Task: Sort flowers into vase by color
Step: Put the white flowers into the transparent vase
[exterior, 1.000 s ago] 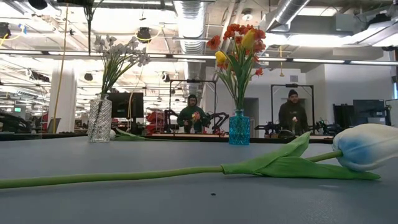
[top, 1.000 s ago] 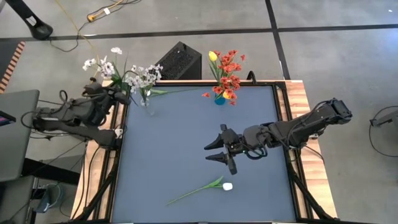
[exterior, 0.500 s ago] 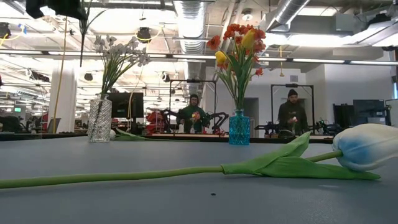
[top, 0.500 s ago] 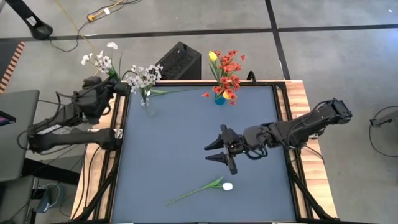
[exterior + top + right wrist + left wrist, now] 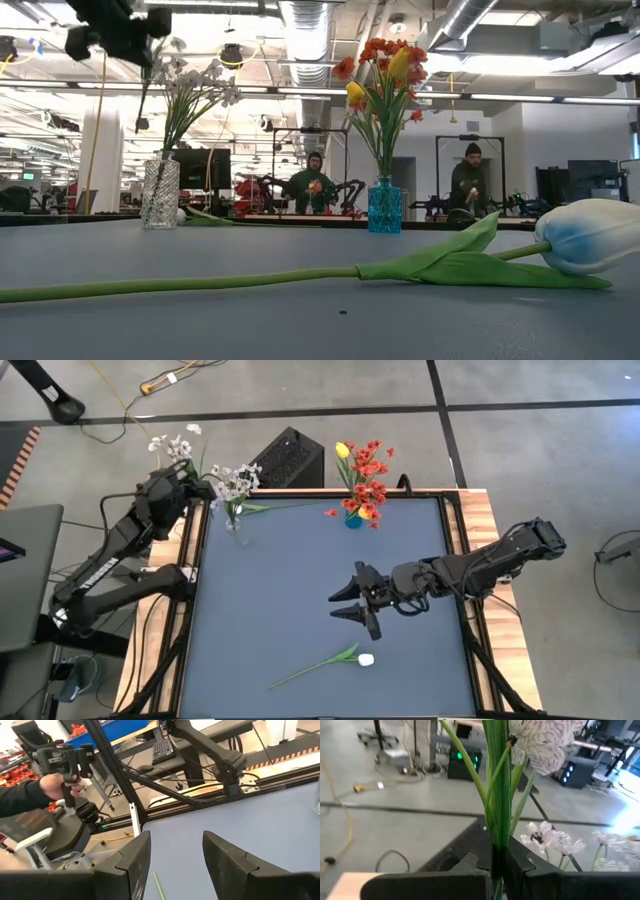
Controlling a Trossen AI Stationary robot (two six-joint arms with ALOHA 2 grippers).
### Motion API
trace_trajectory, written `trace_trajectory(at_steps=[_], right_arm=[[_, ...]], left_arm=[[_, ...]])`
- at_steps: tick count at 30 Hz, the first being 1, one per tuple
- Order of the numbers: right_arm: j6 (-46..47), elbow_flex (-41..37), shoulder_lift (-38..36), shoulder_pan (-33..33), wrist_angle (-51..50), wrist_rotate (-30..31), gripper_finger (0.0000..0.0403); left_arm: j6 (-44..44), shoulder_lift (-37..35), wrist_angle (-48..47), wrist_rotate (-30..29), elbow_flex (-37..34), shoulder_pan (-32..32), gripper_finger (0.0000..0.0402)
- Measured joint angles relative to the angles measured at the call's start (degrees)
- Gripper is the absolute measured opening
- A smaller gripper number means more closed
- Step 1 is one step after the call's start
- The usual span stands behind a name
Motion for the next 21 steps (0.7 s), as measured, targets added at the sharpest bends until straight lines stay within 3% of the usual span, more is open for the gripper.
trace_trajectory(at_steps=[5,21], right_arm=[[0.0,0.0,0.0,-0.2,0.0,0.0,0.0204],[-0.4,0.0,0.0,0.6,-0.1,0.0,0.0204]], left_arm=[[-1.8,2.2,0.1,8.8,0.0,6.5,0.0000],[-8.1,4.1,3.9,13.7,-1.3,8.9,0.0000]])
